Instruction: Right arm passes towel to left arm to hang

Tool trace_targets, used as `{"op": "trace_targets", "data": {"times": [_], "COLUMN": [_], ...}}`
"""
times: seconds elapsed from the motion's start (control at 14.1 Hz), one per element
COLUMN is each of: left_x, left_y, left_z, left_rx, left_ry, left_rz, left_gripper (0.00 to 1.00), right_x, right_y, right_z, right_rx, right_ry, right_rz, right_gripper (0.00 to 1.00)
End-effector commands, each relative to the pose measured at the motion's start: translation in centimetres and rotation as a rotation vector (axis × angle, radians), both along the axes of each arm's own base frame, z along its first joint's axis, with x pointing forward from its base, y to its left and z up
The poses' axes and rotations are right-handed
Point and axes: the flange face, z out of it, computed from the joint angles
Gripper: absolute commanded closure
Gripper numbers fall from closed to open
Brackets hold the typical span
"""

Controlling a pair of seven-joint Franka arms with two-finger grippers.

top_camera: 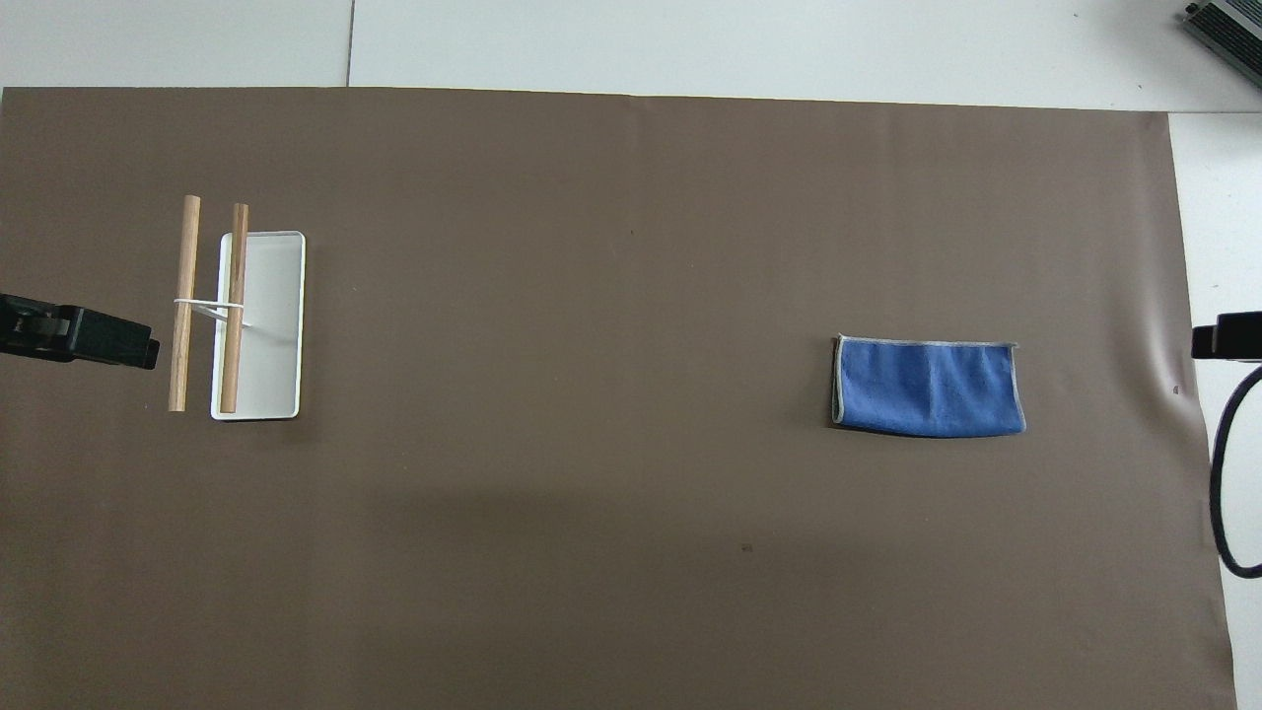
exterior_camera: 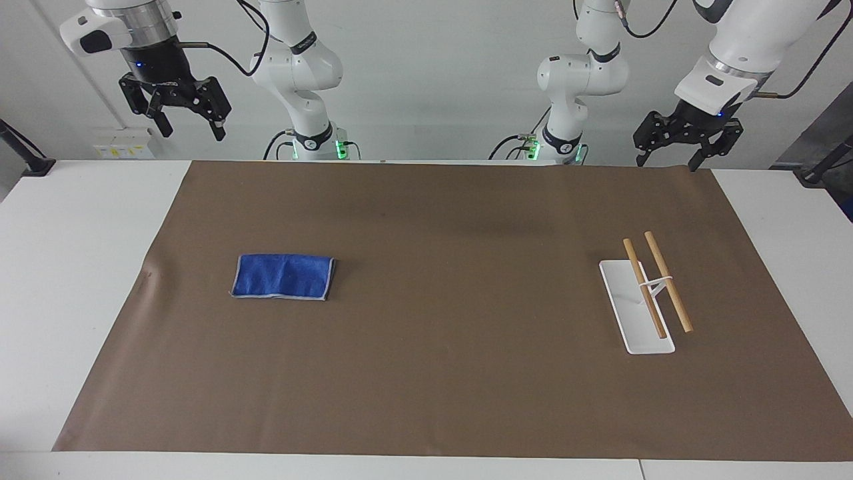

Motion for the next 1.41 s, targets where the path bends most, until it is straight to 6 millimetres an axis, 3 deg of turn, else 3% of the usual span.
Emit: {"op": "trace_targets", "data": {"times": [0.0, 0.21, 0.35, 0.42, 0.57, 1.06, 1.34], "left_x": [-0.6, -0.6, -0.6, -0.6, -0.6, -0.5, -0.6], "left_y": [0.3, 0.4, 0.4, 0.4, 0.4, 0.8, 0.3], "left_z": [0.0, 0.0, 0.0, 0.0, 0.0, -0.1, -0.1], "left_rx": [0.001, 0.001, 0.001, 0.001, 0.001, 0.000, 0.000], "left_ry": [0.007, 0.007, 0.007, 0.007, 0.007, 0.008, 0.007], "left_rz": [0.010, 0.012, 0.012, 0.012, 0.012, 0.020, 0.012], "left_gripper": [0.00, 0.00, 0.00, 0.00, 0.00, 0.00, 0.00], "right_x": [1.5, 0.1, -1.2, -1.6, -1.3, -1.2, -1.5], "right_y": [-0.2, -1.0, 0.7, 1.9, 2.2, 0.6, -0.1], "right_z": [0.1, 1.3, 2.2, 1.3, 0.2, -1.8, -2.3], "right_rx": [0.004, 0.019, -0.017, -0.039, -0.039, -0.029, -0.005], "right_ry": [0.014, -0.004, -0.017, -0.011, -0.062, -0.032, 0.012], "right_rz": [-0.027, -0.033, -0.006, 0.018, 0.036, 0.080, 0.011], "right_gripper": [0.00, 0.00, 0.00, 0.00, 0.00, 0.00, 0.00]}}
